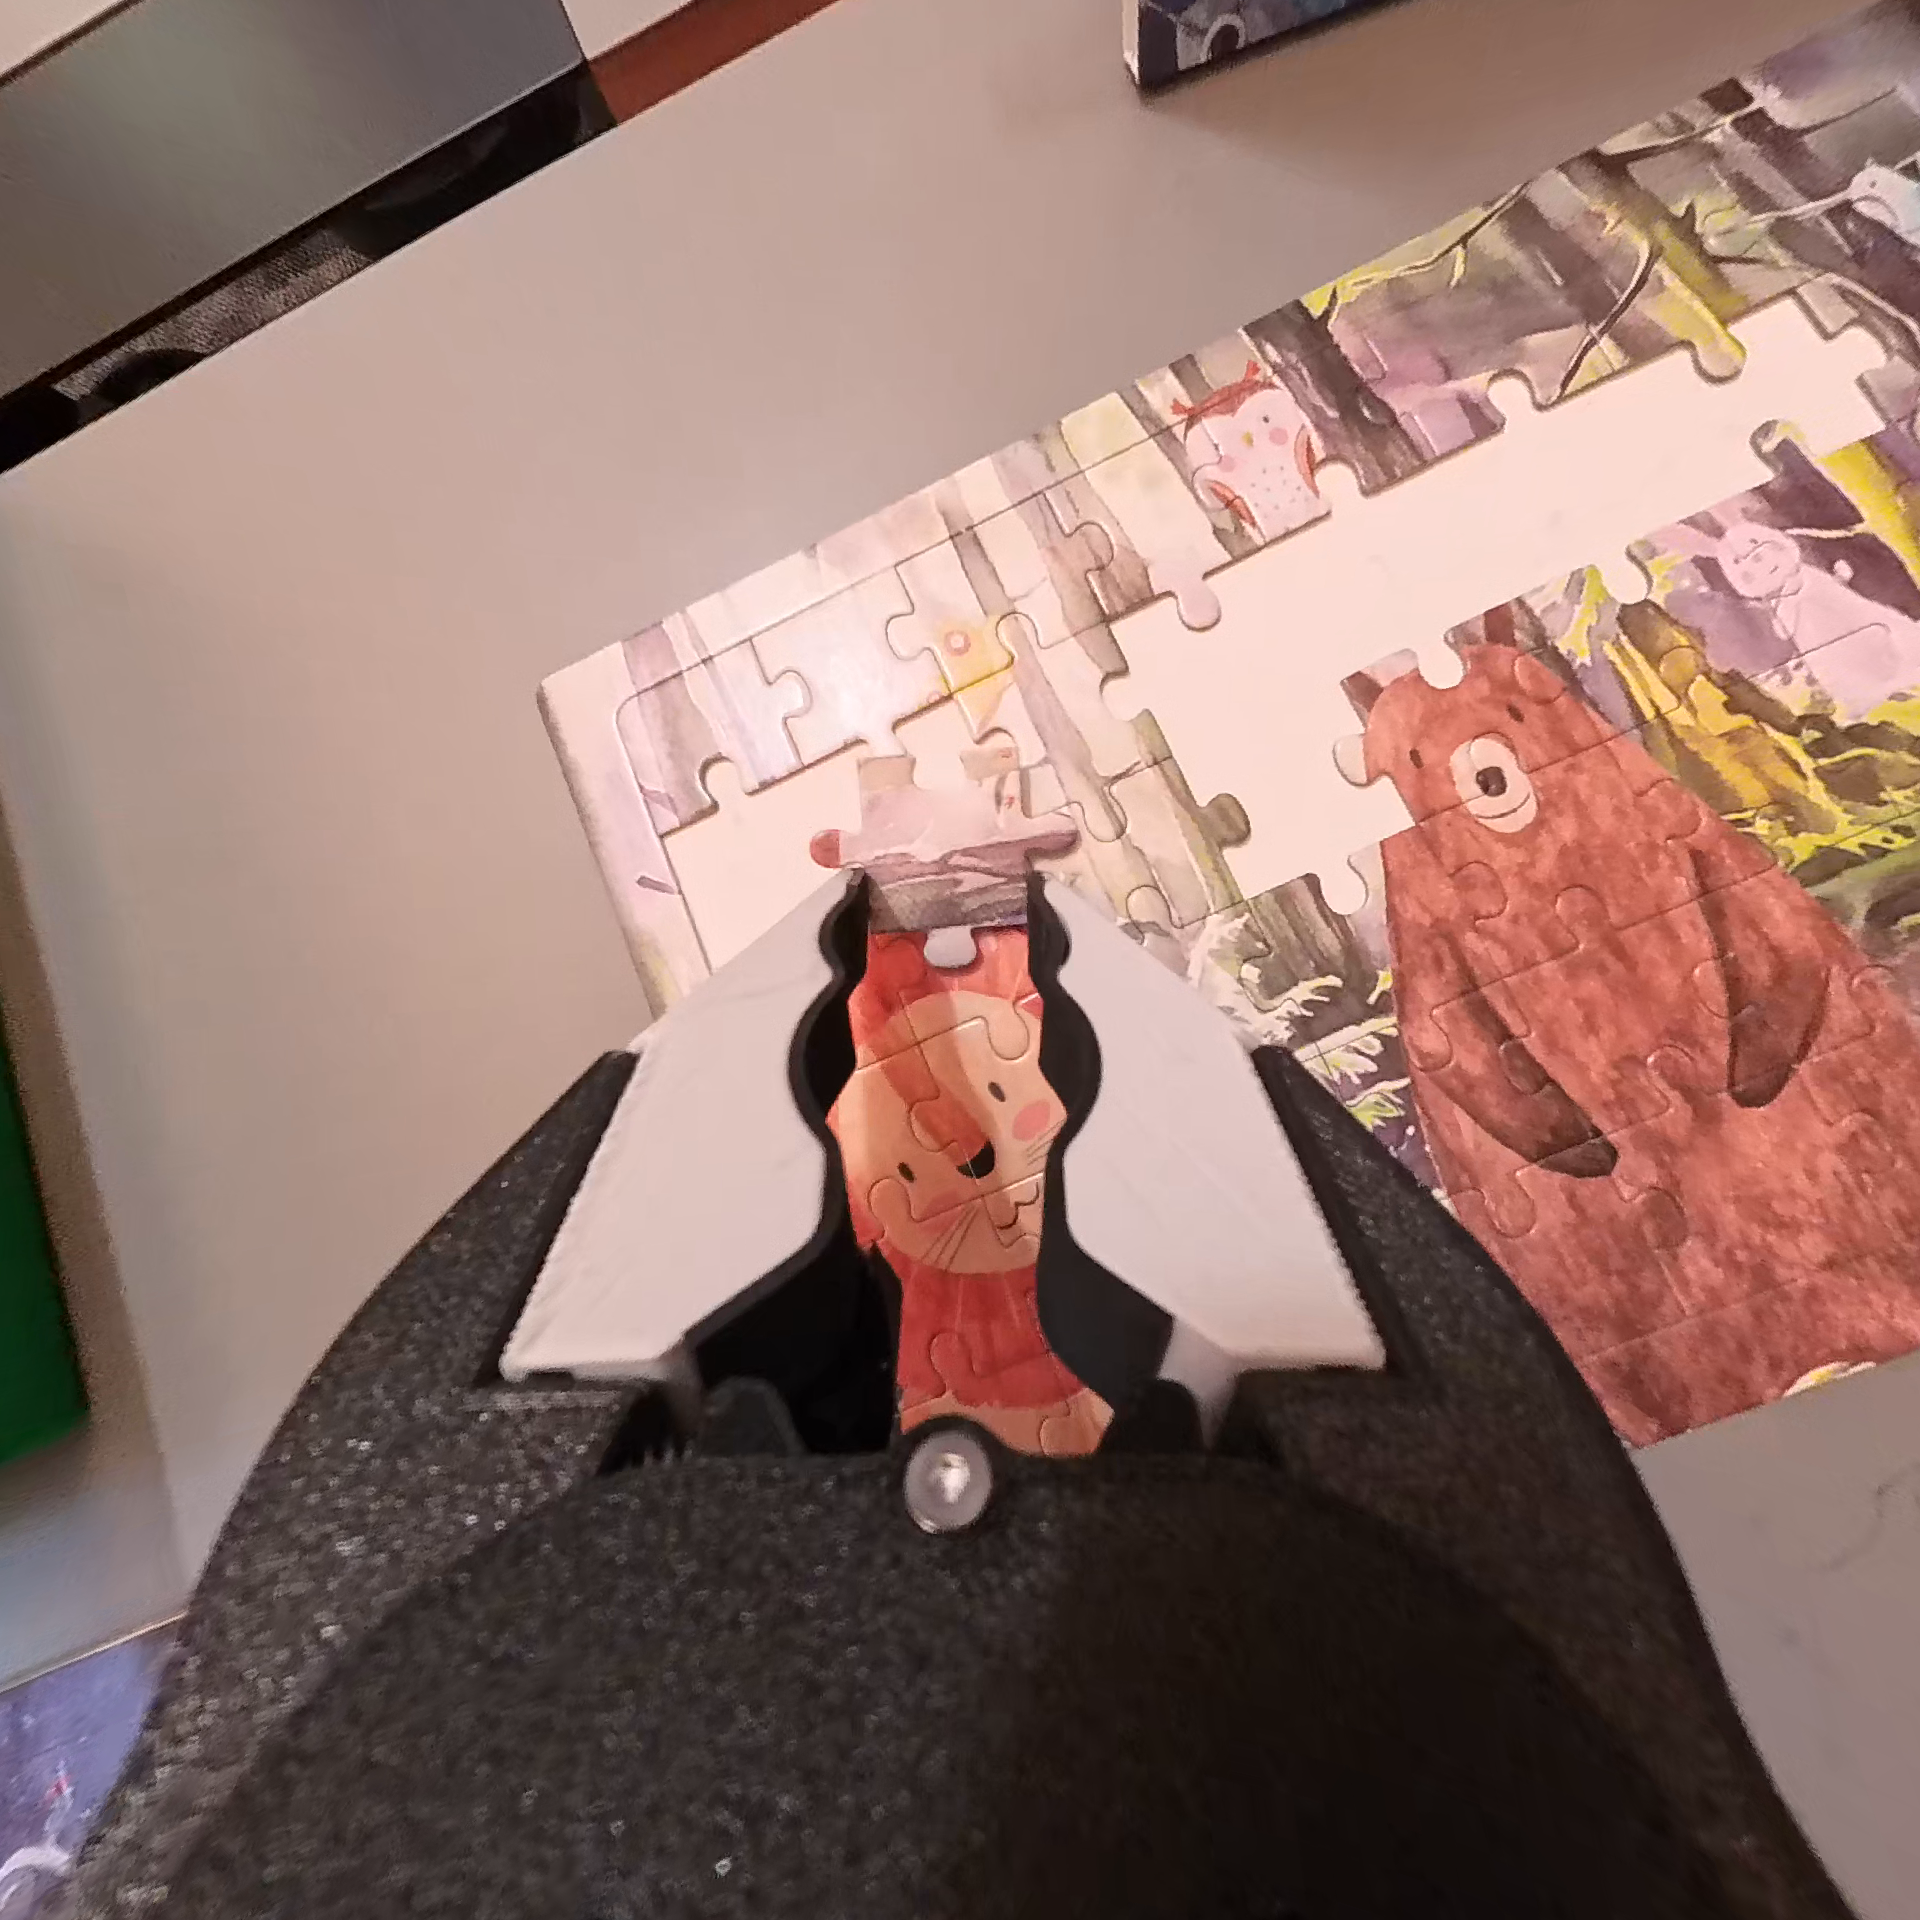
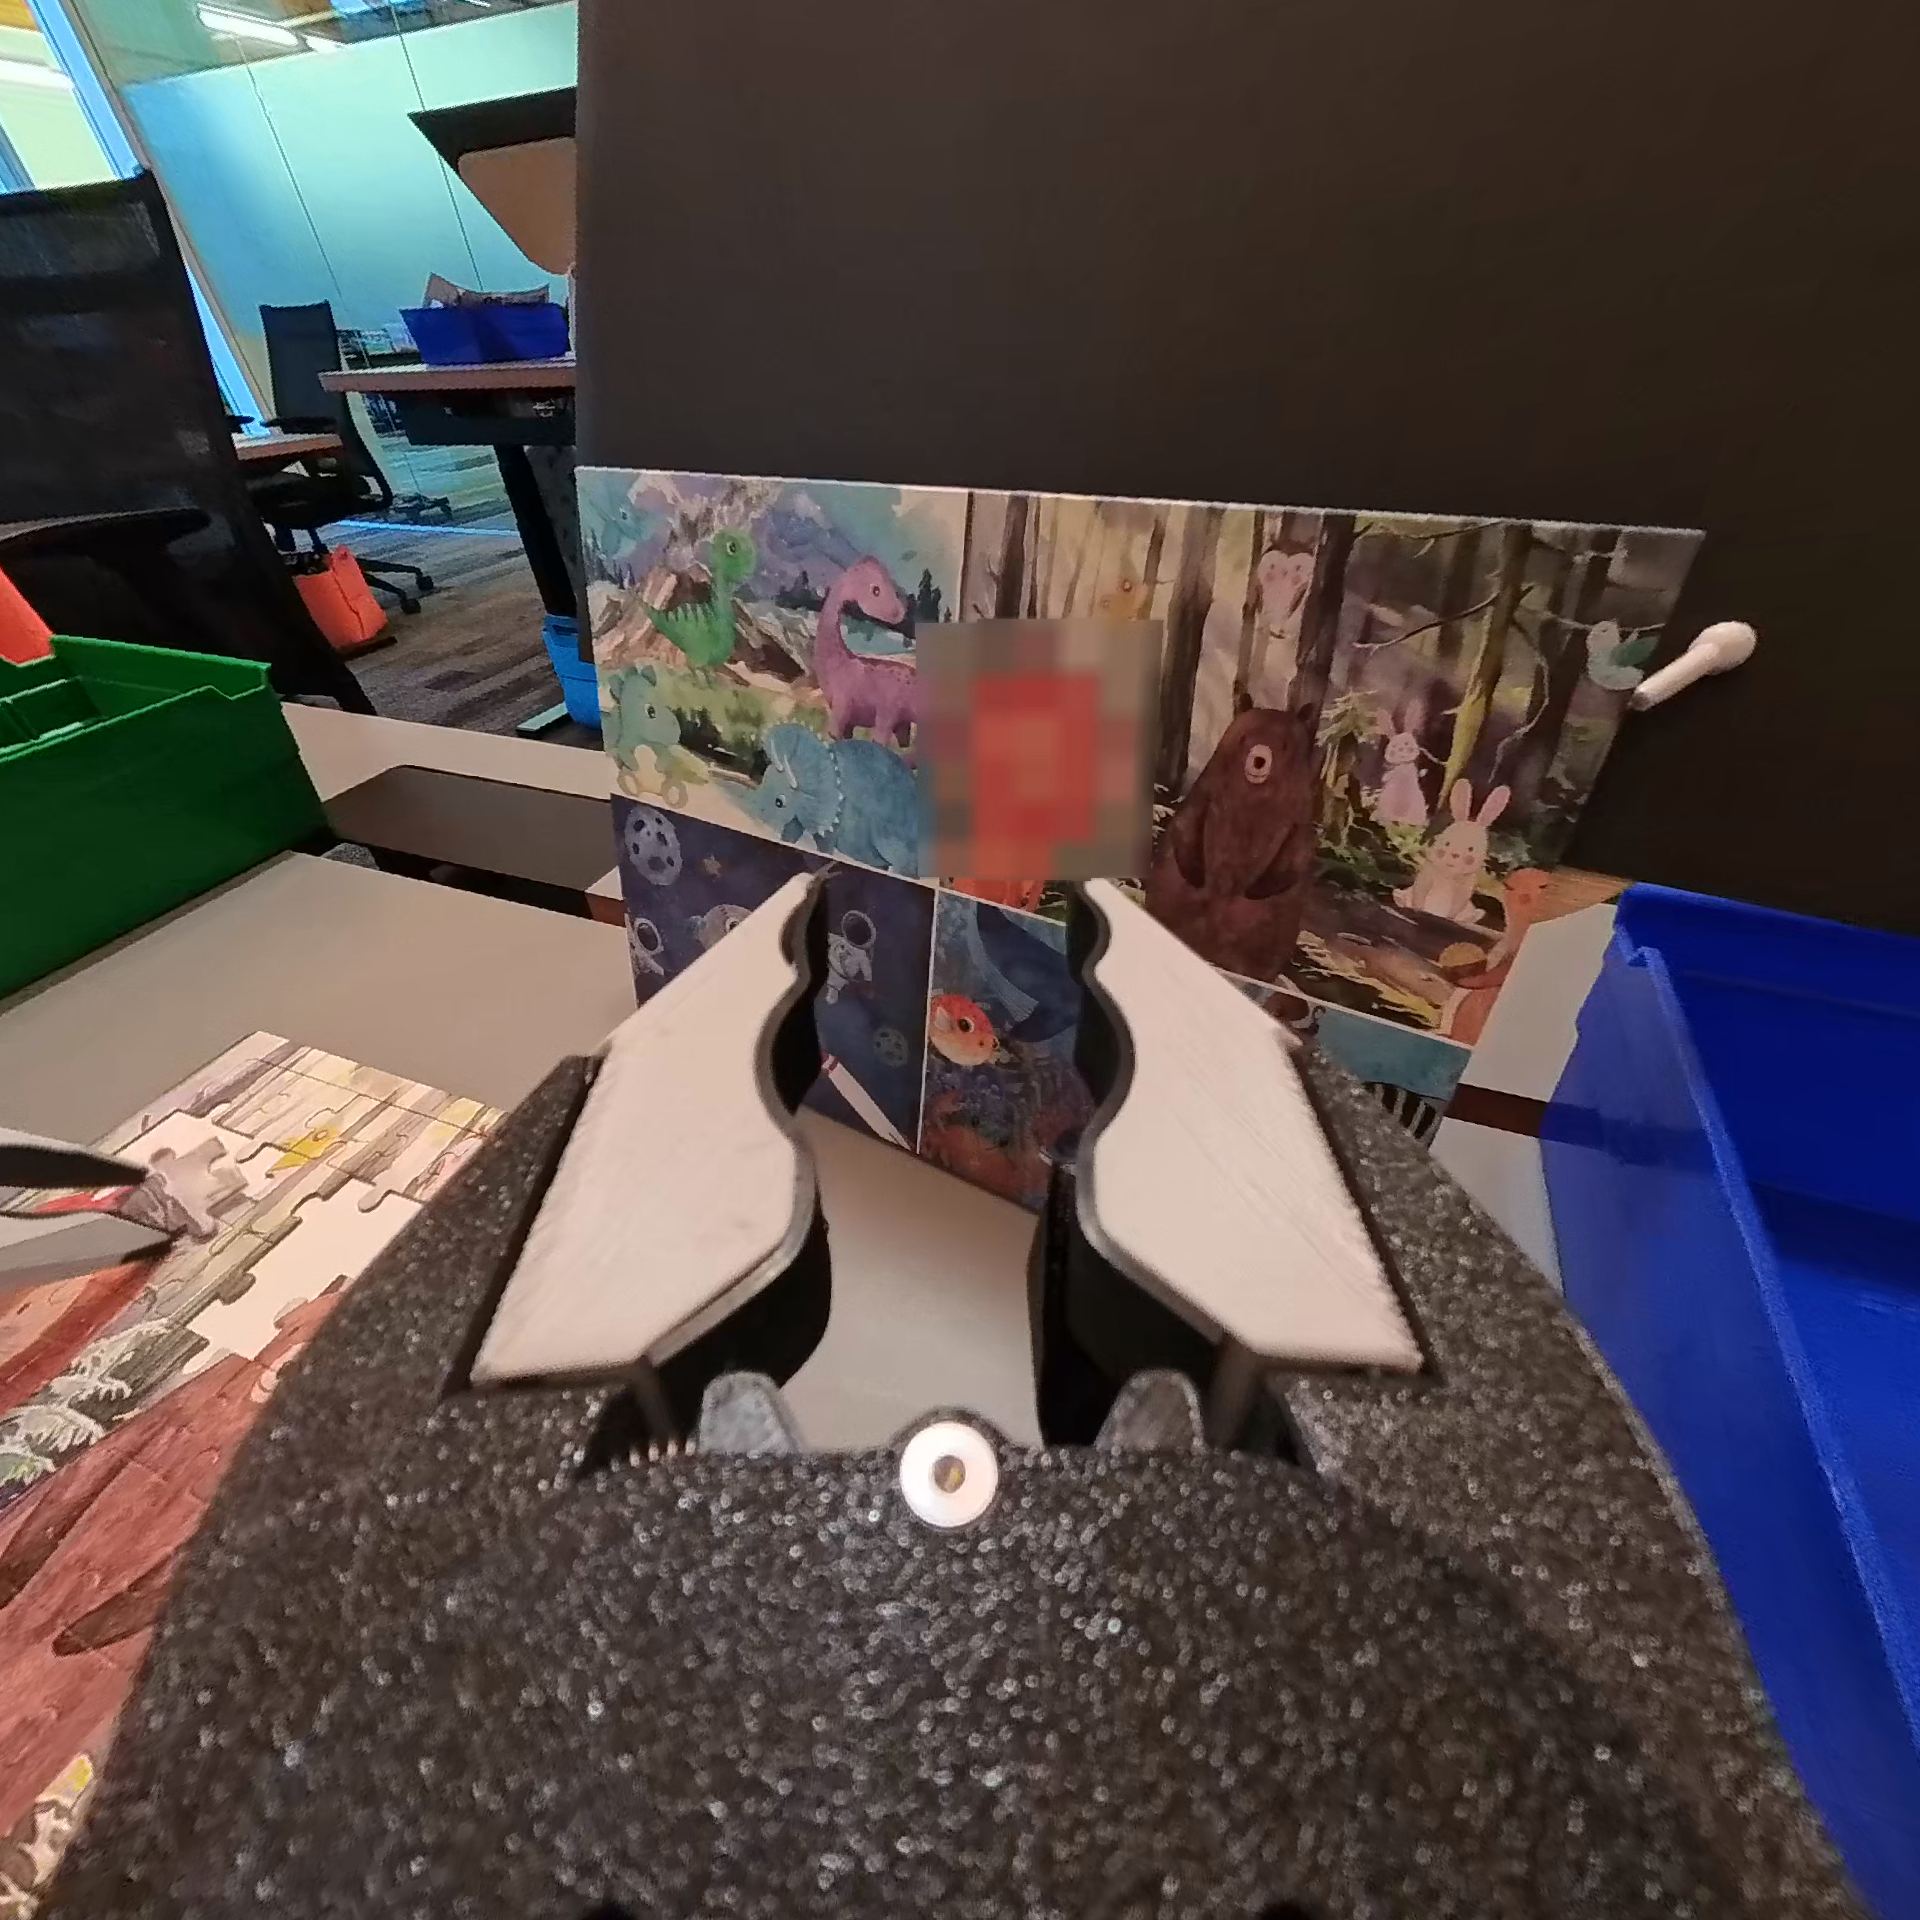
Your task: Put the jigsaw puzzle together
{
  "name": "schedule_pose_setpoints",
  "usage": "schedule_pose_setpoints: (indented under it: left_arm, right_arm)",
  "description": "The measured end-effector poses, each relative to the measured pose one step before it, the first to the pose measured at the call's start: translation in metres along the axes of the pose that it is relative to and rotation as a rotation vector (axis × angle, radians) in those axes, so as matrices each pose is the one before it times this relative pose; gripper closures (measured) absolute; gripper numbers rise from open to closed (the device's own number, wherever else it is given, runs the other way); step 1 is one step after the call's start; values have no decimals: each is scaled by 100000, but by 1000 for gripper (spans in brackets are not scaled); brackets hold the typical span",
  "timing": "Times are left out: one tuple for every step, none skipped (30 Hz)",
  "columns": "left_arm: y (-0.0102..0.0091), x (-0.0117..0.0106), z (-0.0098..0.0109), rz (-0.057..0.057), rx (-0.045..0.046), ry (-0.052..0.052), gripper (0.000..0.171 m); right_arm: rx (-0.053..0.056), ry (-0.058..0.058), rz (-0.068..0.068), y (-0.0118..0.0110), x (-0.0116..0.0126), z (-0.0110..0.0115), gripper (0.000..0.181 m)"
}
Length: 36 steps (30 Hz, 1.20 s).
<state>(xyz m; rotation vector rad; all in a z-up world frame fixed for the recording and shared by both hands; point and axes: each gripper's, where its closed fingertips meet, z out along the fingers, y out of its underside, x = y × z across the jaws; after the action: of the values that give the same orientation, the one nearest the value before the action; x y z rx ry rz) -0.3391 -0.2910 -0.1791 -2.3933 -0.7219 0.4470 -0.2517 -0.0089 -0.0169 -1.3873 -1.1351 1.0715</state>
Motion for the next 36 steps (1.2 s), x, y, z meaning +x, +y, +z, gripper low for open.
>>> schedule_pose_setpoints:
  left_arm:
    - [12, 36, 37, -79, 93, 179, 141]
    - [-1, 2, 1, 19, 79, 164, 141]
    - [7, -32, 5, -20, -64, 75, 141]
    - [14, -71, 3, -145, -28, -31, 141]
    - [9, -79, 15, -89, 33, -168, 141]
    - [12, -56, 11, -90, 43, -58, 141]
    - [-1, -22, 8, -163, 38, 114, 141]
    - [-3, -41, 7, -124, 32, -97, 141]
    - [-7, -84, 6, 164, 20, -464, 141]
    - [3, -41, 17, 448, 31, -289, 141]
    - [-13, -8, 0, 380, 77, -118, 141]
    - [-20, -17, 5, 355, 83, -238, 141]
    - [-8, -8, 6, 410, 63, -215, 141]
    - [-14, -5, 1, 309, 32, -176, 141]
    - [-8, -10, -15, 130, 43, -207, 141]
    - [3, 0, 5, 106, 31, -111, 141]
    - [-3, 7, -3, 139, 29, -34, 141]
    - [2, -10, -2, 48, 37, -8, 141]
    - [-9, -2, -4, -78, 44, 56, 141]
    - [-31, -16, -5, -35, 201, 31, 141]
    - [-75, -29, -40, 69, 543, -103, 141]
    - [-121, -15, -51, 126, 708, -42, 141]
    - [-92, -4, -65, 84, 449, -22, 141]
    - [-95, -49, -65, -23, 565, -312, 141]
    - [-185, -21, -84, -22, 1044, -219, 141]
    - [-223, 67, -100, 148, 1314, 292, 141]
    - [-262, 107, -114, 329, 1651, 235, 141]
    - [-247, 80, -126, 508, 1656, -111, 141]
    - [-174, 110, -108, 721, 1186, -73, 141]
    - [-145, 135, -95, 904, 1076, 66, 141]
    - [-112, 152, -81, 1071, 896, 89, 141]
    - [12, 103, -38, 1086, 75, 30, 141]
    - [67, 37, -11, 798, -270, -182, 141]
    - [16, -5, -6, 391, 84, -156, 141]
    - [-12, 30, -3, 27, 250, 287, 141]
    - [-32, 73, -10, -158, 273, 588, 141]
  right_arm:
    - [-102, -85, -139, 14, -46, 16, 135]
    - [-39, -64, -225, -4, -46, 8, 135]
    - [-90, -82, -219, 13, -49, 5, 135]
    - [-125, -91, -153, 7, -47, 13, 135]
    - [-60, -83, -130, 9, -34, 1, 135]
    - [-66, -53, -82, -2, -25, 11, 135]
    - [-41, -48, -28, 14, -17, 16, 135]
    - [-100, -94, 27, 32, -18, 15, 135]
    - [-127, -17, 48, 35, 2, 14, 135]
    - [-69, -73, 44, 26, -17, 27, 135]
    - [-173, -108, 34, 41, -22, 19, 135]
    - [-132, -39, -53, 36, -16, 21, 135]
    - [-86, 1, -125, 20, -4, 13, 135]
    - [-61, 74, -175, 18, 2, 4, 135]
    - [-53, 144, -161, 26, 30, 8, 135]
    - [-108, 134, -46, 33, 31, 6, 135]
    - [-29, 169, 59, 22, 59, 6, 135]
    - [99, 146, 113, -3, 56, -5, 135]
    - [36, 106, 61, 5, 32, -3, 135]
    - [-12, 171, -53, 12, 49, -6, 135]
    - [-50, 131, -134, -3, 27, -5, 135]
    - [-65, 51, -133, 10, 28, -13, 135]
    - [-98, -7, -50, 3, 12, -6, 135]
    - [-155, -58, 48, 29, 17, 5, 135]
    - [-180, 80, 54, 42, 55, 8, 135]
    - [-209, 196, 35, 46, 73, 6, 135]
    - [-174, 77, 44, 32, 67, -1, 135]
    - [-188, 83, 97, 52, 73, 12, 135]
    - [-211, 179, 155, 46, 93, 1, 135]
    - [-266, 42, 235, 52, 67, 7, 135]
    - [-211, -130, 156, 24, 17, 13, 135]
    - [-123, 57, -59, 8, 33, -16, 135]
    - [71, 230, -223, -15, 33, -29, 135]
    - [103, 153, -276, -21, 24, -17, 135]
    - [-68, 195, -269, 10, 36, -7, 135]
    - [-186, 183, -123, 42, 51, 13, 135]
